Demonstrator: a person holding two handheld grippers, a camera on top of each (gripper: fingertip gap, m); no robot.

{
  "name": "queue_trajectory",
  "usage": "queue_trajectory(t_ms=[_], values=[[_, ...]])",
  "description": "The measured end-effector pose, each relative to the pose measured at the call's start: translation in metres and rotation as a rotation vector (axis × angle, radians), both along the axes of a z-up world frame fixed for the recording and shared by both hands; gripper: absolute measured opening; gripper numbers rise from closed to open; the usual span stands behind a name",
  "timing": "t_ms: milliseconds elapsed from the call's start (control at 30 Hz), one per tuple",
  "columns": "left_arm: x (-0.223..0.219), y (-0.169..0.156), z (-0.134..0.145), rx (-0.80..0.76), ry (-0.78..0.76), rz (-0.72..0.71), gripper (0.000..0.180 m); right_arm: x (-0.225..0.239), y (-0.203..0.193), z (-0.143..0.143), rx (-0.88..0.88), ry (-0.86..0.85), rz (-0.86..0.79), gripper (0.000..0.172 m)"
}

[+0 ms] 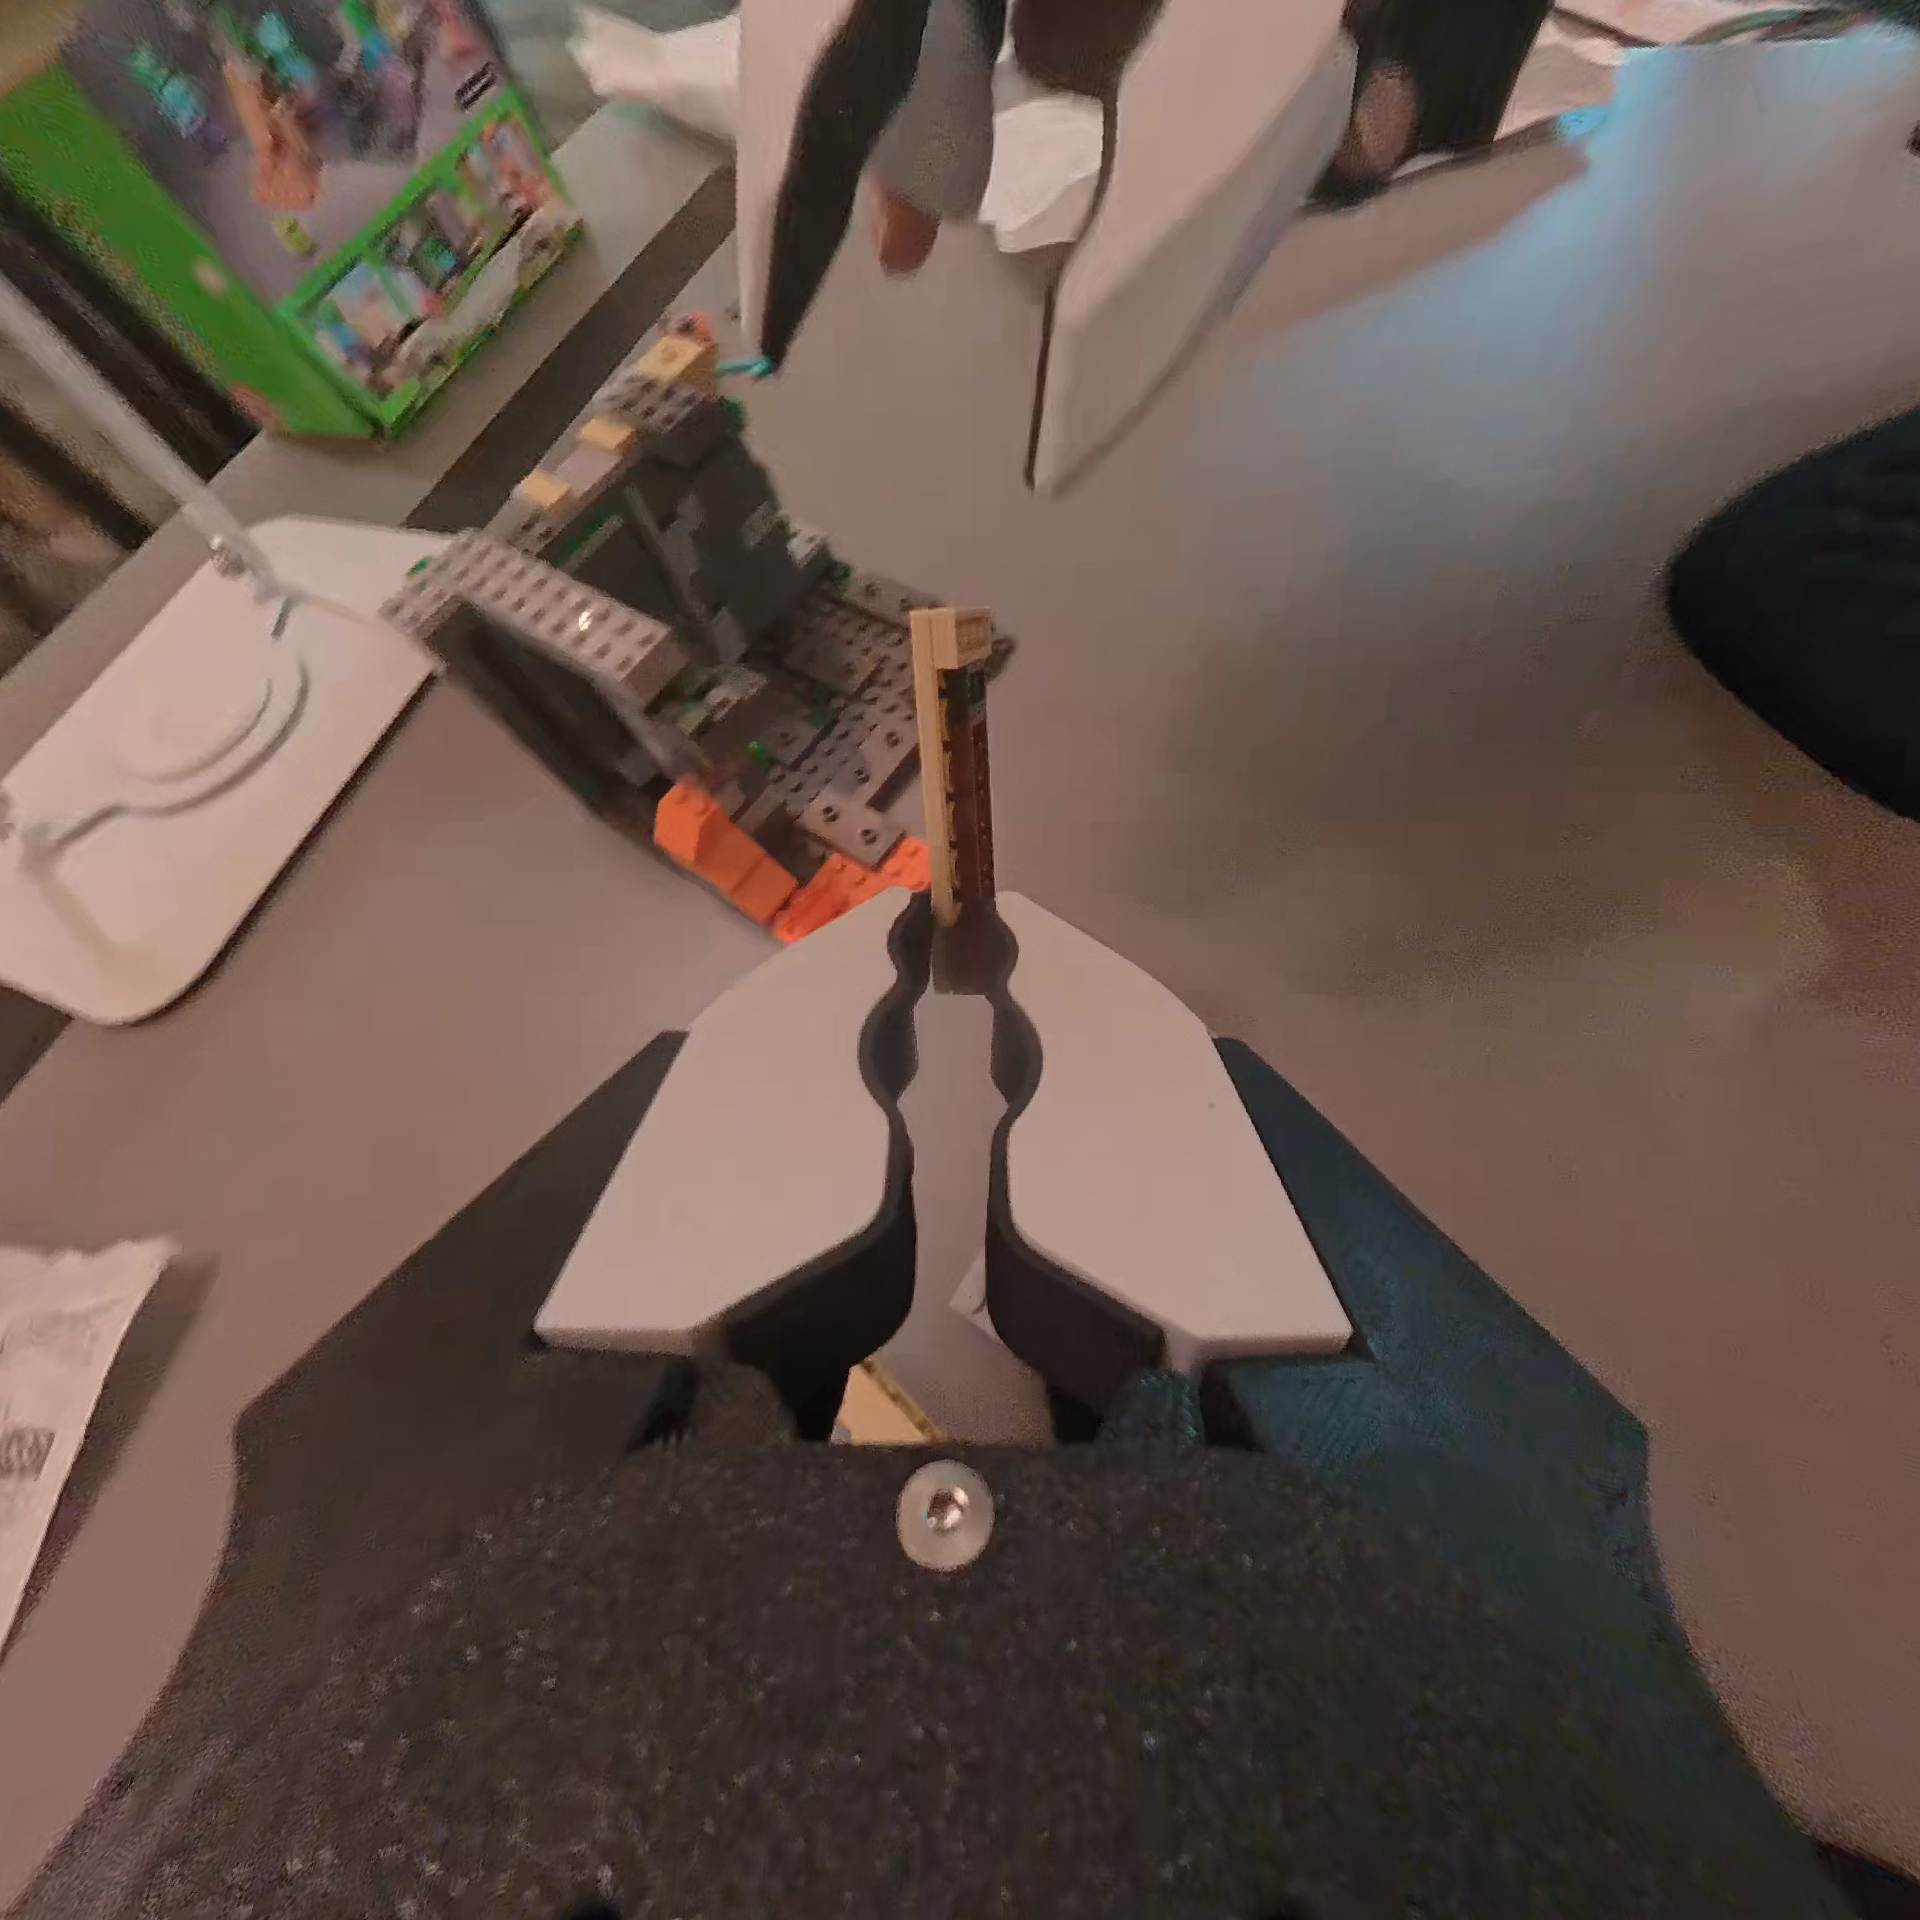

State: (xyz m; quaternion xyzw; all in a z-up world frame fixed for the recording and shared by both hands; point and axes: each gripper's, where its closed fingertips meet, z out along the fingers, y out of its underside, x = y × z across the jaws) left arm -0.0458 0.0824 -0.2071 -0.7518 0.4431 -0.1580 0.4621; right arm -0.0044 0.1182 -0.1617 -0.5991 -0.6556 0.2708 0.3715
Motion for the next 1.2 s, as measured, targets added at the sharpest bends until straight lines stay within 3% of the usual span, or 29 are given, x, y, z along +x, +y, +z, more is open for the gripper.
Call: queue_trajectory(t_ms=[133, 167, 200, 267, 367, 433, 533, 633, 767, 867, 933, 1200], values=[[0.013, -0.011, -0.005, 0.054, 0.041, -0.082, 0.009, -0.013, -0.035, -0.018, 0.059, 0.036, 0.018, 0.042], [0.016, -0.013, -0.006, 0.064, 0.048, -0.091, 0.009, -0.013, -0.039, -0.025, 0.077, 0.026, 0.015, 0.034], [0.016, -0.013, -0.007, 0.066, 0.057, -0.087, 0.009, -0.013, -0.04, -0.028, 0.106, 0.024, 0.002, 0.014], [0.012, -0.007, -0.006, 0.09, 0.06, -0.048, 0.009, -0.014, -0.046, -0.026, 0.155, 0.072, -0.003, 0.008], [0.01, -0.002, 0.009, 0.061, -0.135, -0.022, 0.016, -0.013, -0.048, -0.015, 0.376, 0.138, -0.051, 0.007], [0.01, -0.004, 0.015, -0.068, -0.3, -0.045, 0.027, -0.013, -0.051, -0.007, 0.535, 0.177, -0.06, 0.007], [0.007, -0.008, 0.03, -0.3, -0.584, -0.096, 0.029, -0.013, -0.059, -0.007, 0.771, 0.171, -0.022, 0.007], [-0.003, -0.006, 0.019, -0.52, -0.687, -0.079, 0.029, -0.013, -0.066, 0.0, 0.962, 0.16, -0.007, 0.006], [0.008, -0.021, 0.036, -0.757, -0.934, -0.223, 0.03, -0.016, -0.07, 0.004, 1.158, 0.111, -0.009, 0.005], [0.024, -0.031, 0.04, -0.803, -0.947, -0.279, 0.029, -0.021, -0.066, -0.009, 1.242, 0.042, -0.006, 0.006], [0.029, -0.024, 0.032, -0.785, -0.935, -0.217, 0.022, -0.022, -0.064, -0.015, 1.28, 0.015, -0.012, 0.006], [0.03, -0.015, 0.027, -0.734, -0.957, -0.154, 0.007, -0.022, -0.062, -0.03, 1.238, 0.002, -0.027, 0.012]])
